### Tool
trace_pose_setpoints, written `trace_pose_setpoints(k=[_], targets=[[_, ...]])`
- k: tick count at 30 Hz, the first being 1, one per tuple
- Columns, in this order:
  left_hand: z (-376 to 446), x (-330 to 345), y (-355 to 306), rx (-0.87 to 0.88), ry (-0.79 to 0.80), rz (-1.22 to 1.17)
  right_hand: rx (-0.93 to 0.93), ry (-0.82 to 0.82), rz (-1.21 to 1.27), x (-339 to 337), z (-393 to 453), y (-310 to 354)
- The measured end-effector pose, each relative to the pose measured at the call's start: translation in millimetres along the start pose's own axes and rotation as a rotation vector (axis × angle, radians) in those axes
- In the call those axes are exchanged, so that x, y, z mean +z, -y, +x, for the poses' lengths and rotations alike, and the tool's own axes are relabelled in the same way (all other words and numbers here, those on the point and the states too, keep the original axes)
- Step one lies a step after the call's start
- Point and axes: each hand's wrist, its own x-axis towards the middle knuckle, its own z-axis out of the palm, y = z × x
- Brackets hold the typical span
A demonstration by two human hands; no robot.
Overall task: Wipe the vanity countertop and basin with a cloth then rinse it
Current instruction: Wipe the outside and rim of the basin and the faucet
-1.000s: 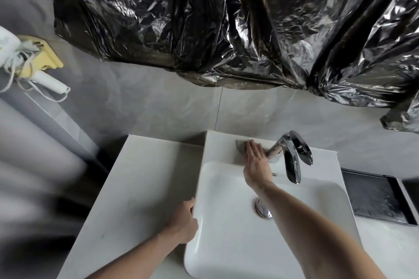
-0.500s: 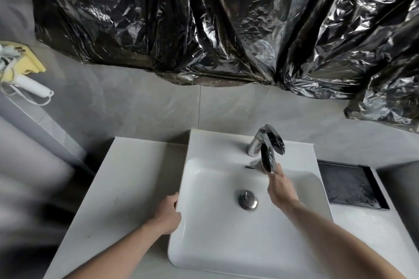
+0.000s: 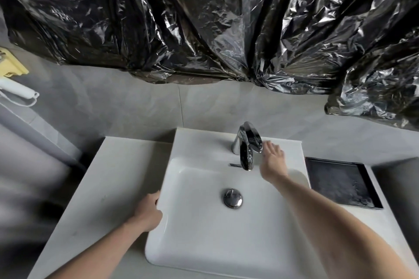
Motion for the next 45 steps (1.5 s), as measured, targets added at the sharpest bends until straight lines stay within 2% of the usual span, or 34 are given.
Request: trace_pose_setpoints(k=[2, 5, 11, 15, 19, 24, 33, 39, 45], targets=[[0, 1, 0, -0.023, -0.014, 0.004, -0.125, 0.01, -0.03, 4, 2, 23], [-3, 2, -3, -0.031, -0.044, 0.0, -0.234, 0.016, -0.05, -2, -1, 16], [-9, 6, -11, -0.032, -0.088, 0.011, -0.061, -0.12, 0.137, -26, -31, -79], [-11, 4, -15, -0.028, -0.098, 0.028, 0.146, -0.203, 0.32, -34, -81, -92], [-13, 3, -18, -0.012, -0.096, 0.048, 0.107, -0.294, 0.432, -10, -129, -97], [-17, 2, -20, 0.022, -0.103, 0.072, 0.159, -0.28, 0.338, 7, -176, -105], [-27, 2, -23, 0.013, -0.118, 0.114, 0.262, -0.089, 0.175, 14, -250, -107], [-36, 5, -24, 0.012, -0.159, 0.148, 0.315, -0.009, 0.178, 15, -309, -102], [-42, 7, -24, 0.014, -0.186, 0.184, 0.268, -0.159, 0.318, 36, -353, -77]])
